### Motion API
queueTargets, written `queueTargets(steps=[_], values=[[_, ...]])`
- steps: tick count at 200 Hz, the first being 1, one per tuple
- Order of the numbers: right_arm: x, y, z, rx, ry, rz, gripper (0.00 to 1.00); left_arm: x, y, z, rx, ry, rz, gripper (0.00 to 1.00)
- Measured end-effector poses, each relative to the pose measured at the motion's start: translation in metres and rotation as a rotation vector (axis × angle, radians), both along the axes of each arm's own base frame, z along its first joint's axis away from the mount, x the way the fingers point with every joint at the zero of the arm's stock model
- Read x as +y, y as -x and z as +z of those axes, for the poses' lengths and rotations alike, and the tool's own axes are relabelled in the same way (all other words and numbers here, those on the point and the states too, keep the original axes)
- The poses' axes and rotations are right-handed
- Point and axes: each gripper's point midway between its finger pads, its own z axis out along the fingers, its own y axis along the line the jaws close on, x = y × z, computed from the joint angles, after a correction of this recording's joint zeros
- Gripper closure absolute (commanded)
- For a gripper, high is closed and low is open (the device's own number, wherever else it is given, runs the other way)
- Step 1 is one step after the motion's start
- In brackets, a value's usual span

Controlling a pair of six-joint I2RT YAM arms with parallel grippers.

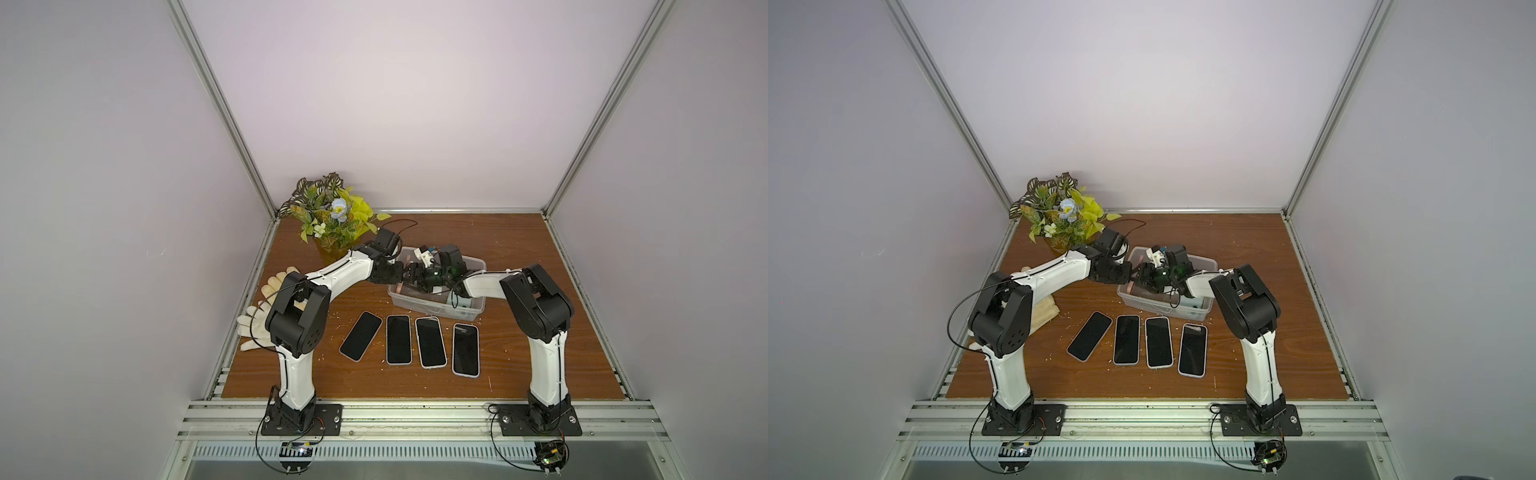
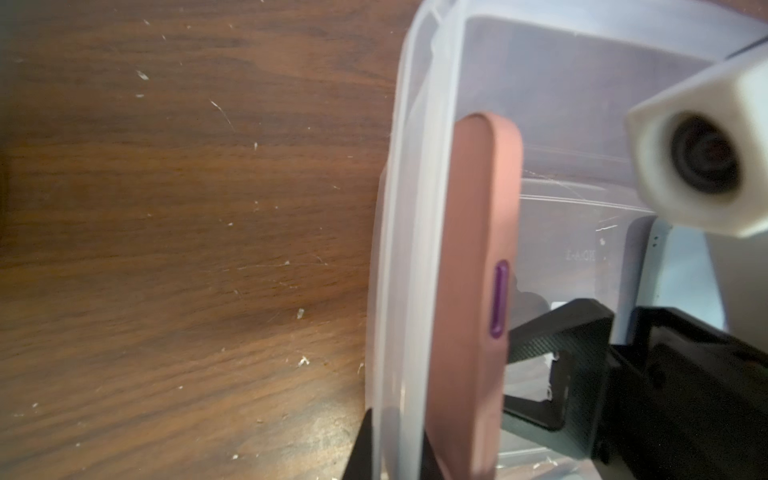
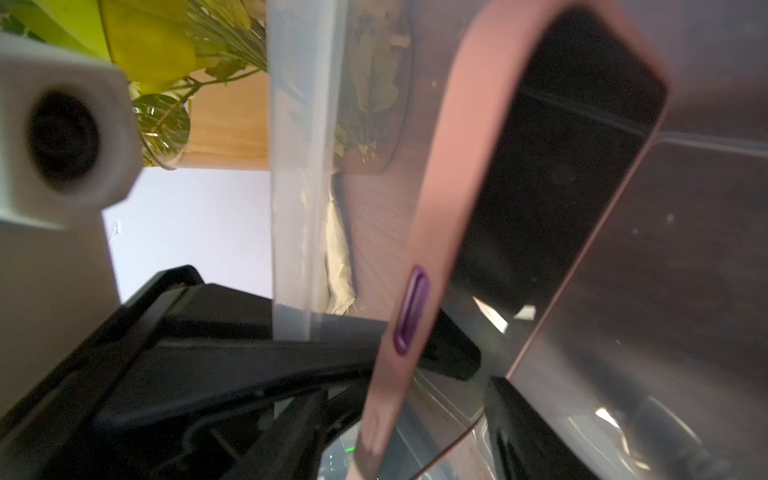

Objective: Take the phone out of the storage box
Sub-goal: Pick up the phone from the storage box.

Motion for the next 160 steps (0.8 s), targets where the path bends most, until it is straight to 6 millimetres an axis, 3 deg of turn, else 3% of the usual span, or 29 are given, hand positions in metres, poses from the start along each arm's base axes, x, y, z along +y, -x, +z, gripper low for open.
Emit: queueTargets(steps=[7, 28, 45, 57, 77, 96, 124, 130, 146, 160], values=[[-0.001, 0.0, 0.001, -0.002, 0.007, 0.002, 0.49, 0.0, 0.0, 0.0, 0.001, 0.0, -0.001, 1.0], [-0.001, -0.003, 0.006, -0.009, 0.034, -0.001, 0.51, -0.001, -0.001, 0.0, 0.002, 0.0, -0.001, 1.0], [-0.004, -0.002, 0.007, -0.007, 0.066, -0.003, 0.64, -0.002, -0.002, 0.0, 0.003, -0.001, -0.002, 1.0], [-0.007, -0.004, 0.008, -0.014, 0.097, -0.015, 0.66, -0.002, -0.002, 0.001, 0.005, 0.0, -0.003, 1.0], [-0.012, -0.006, 0.006, -0.001, 0.153, -0.02, 0.64, -0.003, -0.002, 0.001, 0.006, 0.002, -0.004, 1.0], [-0.017, -0.009, 0.002, -0.008, 0.217, -0.033, 0.49, -0.003, -0.002, 0.001, 0.006, 0.001, -0.004, 1.0], [-0.042, 0.006, -0.033, 0.057, 0.351, -0.053, 0.46, -0.004, -0.001, 0.001, 0.007, 0.004, -0.004, 1.0], [-0.043, 0.007, -0.033, 0.056, 0.351, -0.048, 0.46, -0.005, -0.001, 0.001, 0.007, 0.005, -0.005, 1.0], [-0.047, 0.006, -0.029, 0.043, 0.358, -0.057, 0.54, -0.006, -0.001, 0.001, 0.009, 0.008, -0.006, 1.0], [-0.05, 0.007, -0.031, 0.044, 0.373, -0.06, 0.7, -0.007, 0.0, 0.002, 0.01, 0.011, -0.009, 1.0]])
